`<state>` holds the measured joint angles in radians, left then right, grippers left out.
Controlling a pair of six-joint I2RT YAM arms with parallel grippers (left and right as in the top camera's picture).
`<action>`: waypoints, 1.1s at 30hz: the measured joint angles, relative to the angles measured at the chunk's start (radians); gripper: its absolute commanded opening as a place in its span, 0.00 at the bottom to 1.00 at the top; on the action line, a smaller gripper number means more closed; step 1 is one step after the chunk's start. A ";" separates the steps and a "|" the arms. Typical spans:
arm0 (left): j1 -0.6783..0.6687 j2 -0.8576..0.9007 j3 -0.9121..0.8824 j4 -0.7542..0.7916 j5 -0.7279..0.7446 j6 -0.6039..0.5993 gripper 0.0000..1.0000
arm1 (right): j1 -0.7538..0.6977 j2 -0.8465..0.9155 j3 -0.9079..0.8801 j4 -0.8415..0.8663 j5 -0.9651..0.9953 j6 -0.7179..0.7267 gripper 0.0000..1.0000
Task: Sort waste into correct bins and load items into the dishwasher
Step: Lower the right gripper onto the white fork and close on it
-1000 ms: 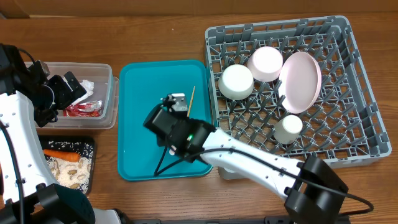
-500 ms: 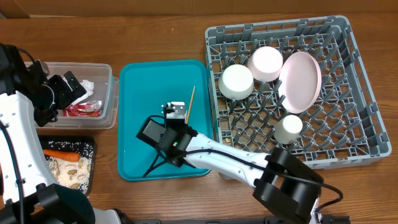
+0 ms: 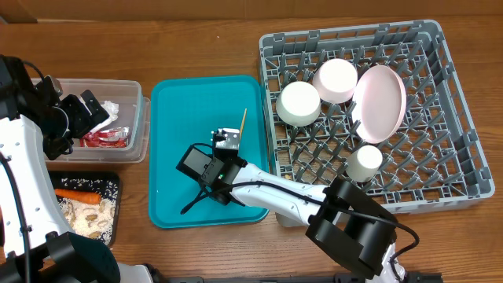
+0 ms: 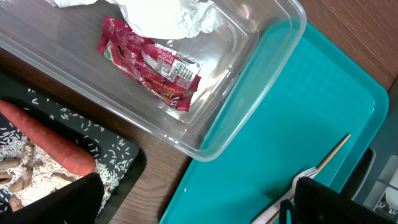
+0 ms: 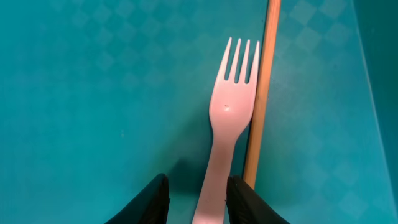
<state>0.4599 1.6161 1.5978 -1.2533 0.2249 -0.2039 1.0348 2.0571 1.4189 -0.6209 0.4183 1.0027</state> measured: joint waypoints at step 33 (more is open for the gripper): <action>0.000 0.000 0.000 0.000 0.000 0.000 1.00 | -0.015 0.063 0.000 0.052 0.020 0.096 0.18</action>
<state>0.4599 1.6161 1.5978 -1.2530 0.2249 -0.2039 1.0195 2.1201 1.4189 -0.5686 0.4381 1.0988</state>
